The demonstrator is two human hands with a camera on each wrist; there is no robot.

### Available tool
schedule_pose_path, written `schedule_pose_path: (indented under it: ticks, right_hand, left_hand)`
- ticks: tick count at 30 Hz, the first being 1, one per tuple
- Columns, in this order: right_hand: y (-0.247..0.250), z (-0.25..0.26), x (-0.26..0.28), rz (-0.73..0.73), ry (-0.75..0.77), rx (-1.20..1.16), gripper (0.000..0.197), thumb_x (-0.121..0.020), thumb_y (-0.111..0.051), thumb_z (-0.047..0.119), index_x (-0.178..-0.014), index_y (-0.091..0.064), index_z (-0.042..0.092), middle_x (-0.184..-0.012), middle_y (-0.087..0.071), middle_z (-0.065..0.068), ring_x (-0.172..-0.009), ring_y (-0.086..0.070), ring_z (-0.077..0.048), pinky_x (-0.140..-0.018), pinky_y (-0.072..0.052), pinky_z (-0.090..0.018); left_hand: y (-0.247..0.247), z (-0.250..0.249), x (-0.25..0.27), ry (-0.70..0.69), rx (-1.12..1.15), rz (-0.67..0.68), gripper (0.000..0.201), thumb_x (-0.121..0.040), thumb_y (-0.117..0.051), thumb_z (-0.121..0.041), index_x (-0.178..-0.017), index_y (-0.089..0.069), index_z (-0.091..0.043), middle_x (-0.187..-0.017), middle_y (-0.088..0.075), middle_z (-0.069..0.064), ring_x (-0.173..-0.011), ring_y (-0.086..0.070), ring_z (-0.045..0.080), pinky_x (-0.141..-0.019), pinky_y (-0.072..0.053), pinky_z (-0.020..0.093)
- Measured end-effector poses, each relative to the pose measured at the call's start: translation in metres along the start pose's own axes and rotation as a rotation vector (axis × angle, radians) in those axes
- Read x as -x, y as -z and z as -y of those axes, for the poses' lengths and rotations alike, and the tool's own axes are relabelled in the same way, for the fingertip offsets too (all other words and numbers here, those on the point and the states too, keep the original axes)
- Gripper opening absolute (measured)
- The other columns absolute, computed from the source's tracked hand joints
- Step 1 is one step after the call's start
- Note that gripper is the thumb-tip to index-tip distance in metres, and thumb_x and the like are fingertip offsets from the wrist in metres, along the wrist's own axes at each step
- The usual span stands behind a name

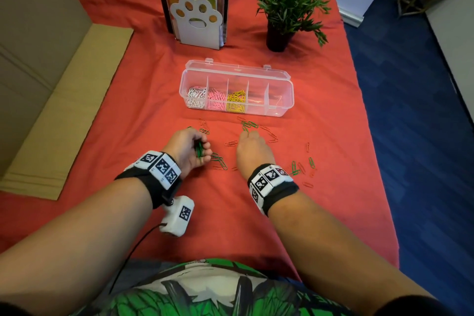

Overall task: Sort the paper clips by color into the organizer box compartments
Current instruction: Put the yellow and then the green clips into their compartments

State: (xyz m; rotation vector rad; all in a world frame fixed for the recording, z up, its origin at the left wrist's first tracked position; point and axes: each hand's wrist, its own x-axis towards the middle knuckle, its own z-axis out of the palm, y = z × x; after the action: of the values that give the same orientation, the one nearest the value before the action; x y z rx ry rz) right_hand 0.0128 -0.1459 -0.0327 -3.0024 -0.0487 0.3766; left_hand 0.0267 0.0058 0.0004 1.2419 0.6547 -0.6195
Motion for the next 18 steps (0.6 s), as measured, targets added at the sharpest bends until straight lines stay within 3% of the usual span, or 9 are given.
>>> schedule_pose_path:
  ticks: [2,5,7,8,10,11,14,16,18]
  right_hand:
    - [0.0,0.001,0.001,0.011,0.013,0.001,0.031,-0.088,-0.034,0.004,-0.117,-0.044,0.002,-0.119,-0.048,-0.018,-0.107,-0.053,-0.036,-0.084,-0.048,-0.043]
    - [0.007,-0.005,-0.007,0.133,0.003,-0.195,0.029,-0.088,-0.042,0.008,-0.115,-0.048,-0.001,-0.12,-0.053,-0.021,-0.113,-0.054,-0.035,-0.093,-0.043,-0.036]
    - [0.013,-0.012,-0.012,0.168,-0.086,-0.451,0.018,-0.087,-0.046,0.006,-0.101,-0.057,0.008,-0.108,-0.062,-0.015,-0.104,-0.058,-0.031,-0.085,-0.044,-0.03]
    - [0.014,-0.015,-0.014,0.177,-0.162,-0.647,0.017,-0.085,-0.047,0.003,-0.09,-0.057,0.016,-0.094,-0.063,-0.009,-0.091,-0.06,-0.028,-0.073,-0.046,-0.028]
    - [0.017,-0.021,-0.015,0.208,-0.334,-1.067,0.028,-0.081,-0.044,-0.004,-0.078,-0.052,0.023,-0.072,-0.051,-0.001,-0.06,-0.048,-0.019,-0.046,-0.037,-0.021]
    - [0.019,-0.024,-0.014,0.231,-0.395,-1.247,0.031,-0.082,-0.039,-0.006,-0.078,-0.051,0.022,-0.067,-0.045,0.0,-0.053,-0.039,-0.014,-0.039,-0.032,-0.017]
    - [0.027,-0.026,-0.009,0.31,-0.491,-1.579,0.027,-0.089,-0.034,-0.002,-0.078,-0.051,0.015,-0.064,-0.041,-0.001,-0.051,-0.039,-0.011,-0.037,-0.038,-0.015]
    - [0.025,-0.02,-0.006,0.372,-0.506,-1.548,0.021,-0.09,-0.04,0.005,-0.075,-0.051,0.016,-0.064,-0.043,0.0,-0.051,-0.04,-0.01,-0.037,-0.039,-0.015]
    - [0.016,-0.009,-0.006,0.381,-0.458,-1.274,0.02,-0.087,-0.049,0.009,-0.071,-0.052,0.02,-0.063,-0.045,0.003,-0.052,-0.039,-0.01,-0.041,-0.037,-0.018]
  left_hand:
    - [-0.002,0.004,-0.004,-0.056,-0.172,-0.027,0.024,-0.088,-0.041,-0.014,-0.065,-0.05,-0.016,-0.059,-0.042,0.0,-0.036,-0.044,0.007,-0.039,-0.038,0.015]
    - [0.003,0.013,-0.011,-0.368,-0.876,-0.096,0.011,-0.084,-0.06,-0.022,-0.075,-0.064,-0.018,-0.065,-0.054,0.002,-0.058,-0.049,0.016,-0.054,-0.036,0.024]
    - [0.008,0.019,-0.014,-0.527,-1.304,-0.105,0.019,-0.08,-0.067,-0.024,-0.098,-0.069,-0.017,-0.089,-0.065,0.006,-0.083,-0.06,0.021,-0.072,-0.04,0.024]
    - [0.01,0.021,-0.015,-0.572,-1.391,-0.099,0.027,-0.079,-0.068,-0.023,-0.105,-0.068,-0.017,-0.098,-0.065,0.009,-0.092,-0.06,0.024,-0.079,-0.04,0.024]
    - [0.013,0.023,-0.017,-0.652,-1.418,-0.107,0.026,-0.079,-0.068,-0.022,-0.104,-0.068,-0.015,-0.099,-0.061,0.012,-0.095,-0.059,0.029,-0.082,-0.041,0.027]
    - [0.013,0.024,-0.018,-0.677,-1.418,-0.099,0.022,-0.079,-0.067,-0.021,-0.1,-0.069,-0.013,-0.097,-0.06,0.013,-0.094,-0.058,0.03,-0.08,-0.041,0.028]
    - [0.014,0.026,-0.021,-0.708,-1.424,-0.054,0.014,-0.082,-0.063,-0.018,-0.091,-0.067,-0.009,-0.093,-0.058,0.014,-0.091,-0.057,0.031,-0.078,-0.04,0.03]
    - [0.017,0.026,-0.024,-0.691,-1.386,-0.054,0.014,-0.084,-0.061,-0.019,-0.09,-0.065,-0.008,-0.093,-0.056,0.015,-0.09,-0.056,0.031,-0.078,-0.039,0.03]
    - [0.019,0.026,-0.027,-0.649,-1.307,-0.068,0.015,-0.086,-0.058,-0.021,-0.088,-0.064,-0.007,-0.092,-0.057,0.015,-0.087,-0.055,0.028,-0.078,-0.039,0.03]
